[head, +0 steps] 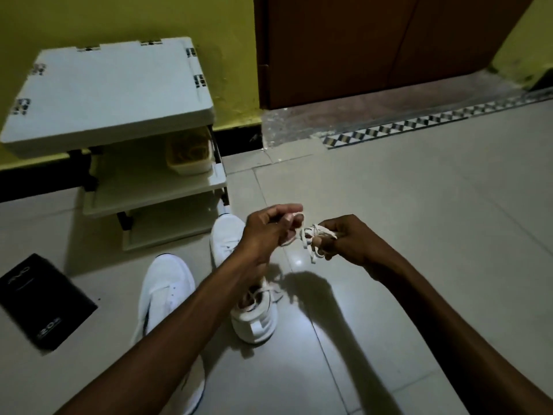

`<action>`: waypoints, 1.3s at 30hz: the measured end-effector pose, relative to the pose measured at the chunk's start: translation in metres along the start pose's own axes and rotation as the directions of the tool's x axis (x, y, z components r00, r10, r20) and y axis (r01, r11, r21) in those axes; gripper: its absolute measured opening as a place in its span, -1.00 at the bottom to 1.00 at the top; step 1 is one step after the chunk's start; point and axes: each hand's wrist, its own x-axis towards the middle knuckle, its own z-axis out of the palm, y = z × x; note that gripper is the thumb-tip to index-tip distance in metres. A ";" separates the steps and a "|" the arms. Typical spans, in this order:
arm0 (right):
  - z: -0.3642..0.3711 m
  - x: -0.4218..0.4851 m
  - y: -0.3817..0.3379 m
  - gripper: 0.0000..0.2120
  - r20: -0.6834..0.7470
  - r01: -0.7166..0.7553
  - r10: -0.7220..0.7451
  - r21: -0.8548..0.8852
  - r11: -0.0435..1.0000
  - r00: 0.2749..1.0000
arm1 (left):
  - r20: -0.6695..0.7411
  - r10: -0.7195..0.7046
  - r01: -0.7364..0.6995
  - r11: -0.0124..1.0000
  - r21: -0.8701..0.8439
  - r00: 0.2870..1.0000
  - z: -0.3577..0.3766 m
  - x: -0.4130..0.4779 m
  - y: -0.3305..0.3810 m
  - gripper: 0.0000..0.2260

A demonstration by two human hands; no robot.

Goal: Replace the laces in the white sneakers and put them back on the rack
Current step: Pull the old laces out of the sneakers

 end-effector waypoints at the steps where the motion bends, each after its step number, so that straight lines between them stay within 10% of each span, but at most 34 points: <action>1: -0.003 0.000 0.007 -0.90 -0.024 -0.012 0.013 0.046 0.999 1.000 | -0.020 -0.032 0.032 0.999 -0.013 0.999 0.012 0.001 -0.007 -0.82; 7: -0.009 -0.006 0.037 -0.93 -0.189 -0.067 0.111 0.223 0.972 0.976 | -0.052 -0.300 0.283 0.935 -0.212 0.953 0.053 0.008 -0.042 -0.84; 11: -0.004 -0.011 0.053 -0.86 -0.377 -0.096 0.099 0.026 0.995 0.921 | -0.101 -0.386 0.354 0.904 -0.240 0.917 0.068 0.016 -0.057 -0.83; 17: 0.005 -0.006 0.073 -0.69 -0.258 -0.230 0.235 0.050 0.972 0.937 | -0.131 -0.377 0.371 0.926 -0.070 0.917 0.086 0.016 -0.066 -0.84; 22: -0.011 -0.002 0.087 -0.76 -0.411 -0.208 0.084 -0.268 0.941 0.908 | -0.107 -0.064 0.099 0.928 0.359 0.992 0.064 0.020 -0.065 -0.80; 25: -0.022 -0.003 0.099 -0.83 -0.400 -0.215 -0.005 -0.504 0.837 0.916 | 0.046 0.234 -0.184 0.612 0.769 0.971 0.043 0.021 -0.061 -0.80; 31: -0.027 -0.009 0.097 -0.61 -0.183 -0.253 0.180 -0.795 0.551 0.966 | 0.188 0.258 -0.267 0.317 0.910 0.948 0.021 0.014 -0.066 -0.80; 39: 0.006 -0.021 0.047 -0.65 -0.167 0.052 -0.127 -0.390 0.919 0.978 | 0.076 0.452 -0.275 0.394 0.877 0.889 -0.023 -0.016 -0.065 -0.85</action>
